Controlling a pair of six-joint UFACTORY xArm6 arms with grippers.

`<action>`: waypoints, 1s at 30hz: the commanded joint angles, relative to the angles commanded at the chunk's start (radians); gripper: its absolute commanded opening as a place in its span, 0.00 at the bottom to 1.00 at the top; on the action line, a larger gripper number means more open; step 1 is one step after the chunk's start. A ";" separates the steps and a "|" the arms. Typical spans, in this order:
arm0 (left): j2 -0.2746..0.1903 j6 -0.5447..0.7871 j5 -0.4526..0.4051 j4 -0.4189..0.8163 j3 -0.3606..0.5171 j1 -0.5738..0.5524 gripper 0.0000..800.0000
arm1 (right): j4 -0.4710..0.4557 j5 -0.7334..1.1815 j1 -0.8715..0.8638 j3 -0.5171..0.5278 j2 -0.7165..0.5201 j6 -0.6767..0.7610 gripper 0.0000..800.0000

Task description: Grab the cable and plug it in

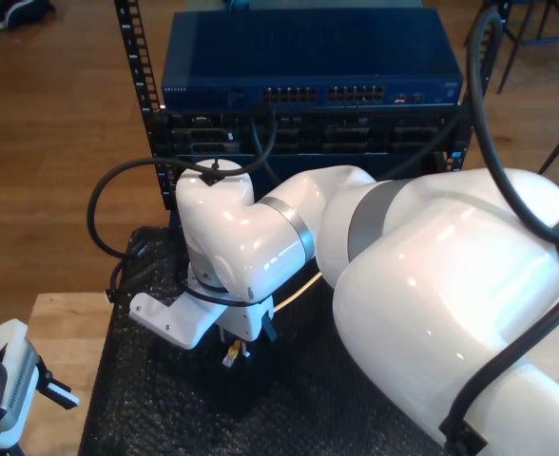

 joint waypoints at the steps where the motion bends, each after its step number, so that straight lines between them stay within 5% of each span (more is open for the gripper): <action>1: 0.000 0.000 0.000 0.000 0.000 0.002 1.00 | 0.000 0.000 0.000 0.000 0.000 0.000 0.31; 24: 0.000 0.000 0.000 0.000 0.000 0.002 1.00 | 0.002 0.002 -0.002 0.000 -0.002 0.002 0.25; 30: 0.000 0.000 0.000 0.000 0.000 0.002 1.00 | 0.002 0.002 -0.003 0.000 -0.003 0.002 0.11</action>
